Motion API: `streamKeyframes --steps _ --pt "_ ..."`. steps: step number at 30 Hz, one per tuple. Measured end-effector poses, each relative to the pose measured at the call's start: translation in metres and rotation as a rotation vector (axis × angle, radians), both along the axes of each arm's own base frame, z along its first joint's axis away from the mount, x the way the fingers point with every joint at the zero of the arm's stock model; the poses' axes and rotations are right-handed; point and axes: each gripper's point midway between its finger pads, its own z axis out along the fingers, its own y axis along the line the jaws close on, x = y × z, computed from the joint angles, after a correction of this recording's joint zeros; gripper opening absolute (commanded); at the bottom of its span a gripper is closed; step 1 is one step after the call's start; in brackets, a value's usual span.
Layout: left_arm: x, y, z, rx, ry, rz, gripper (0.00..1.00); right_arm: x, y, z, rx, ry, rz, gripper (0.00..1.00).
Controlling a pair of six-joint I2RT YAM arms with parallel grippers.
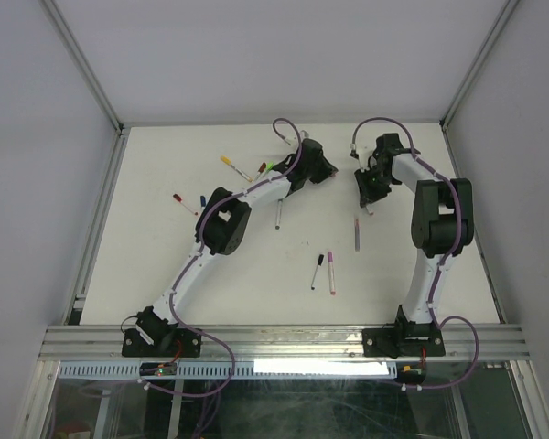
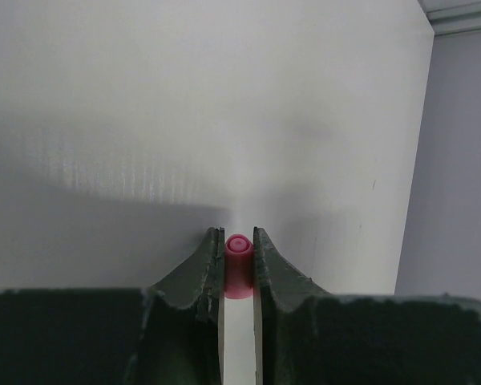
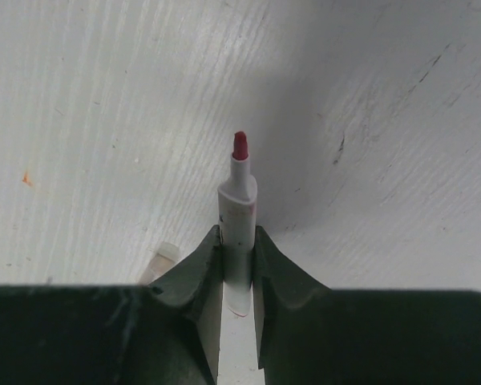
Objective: Open the pen caps
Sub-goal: Place the pen cap at the center of the board.
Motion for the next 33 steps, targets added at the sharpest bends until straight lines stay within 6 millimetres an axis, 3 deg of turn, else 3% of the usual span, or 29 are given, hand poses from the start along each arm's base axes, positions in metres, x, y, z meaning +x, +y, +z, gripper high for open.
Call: streamKeyframes --steps 3,7,16,19,33 --pt "-0.001 -0.002 0.0 0.006 -0.008 -0.019 0.04 -0.003 0.001 0.0 0.02 0.003 -0.013 0.18" --pt "-0.008 -0.01 0.0 0.016 -0.023 -0.078 0.04 -0.022 -0.001 0.0 0.074 0.039 -0.079 0.18" --pt "-0.038 -0.049 -0.001 0.013 -0.068 -0.236 0.09 -0.045 -0.007 0.0 0.18 0.118 -0.248 0.24" --pt "-0.042 -0.054 0.0 0.01 -0.071 -0.248 0.14 -0.048 -0.003 0.0 0.199 0.131 -0.259 0.25" --pt "-0.039 -0.058 -0.003 -0.002 -0.087 -0.245 0.21 -0.053 -0.003 0.001 0.212 0.153 -0.266 0.25"
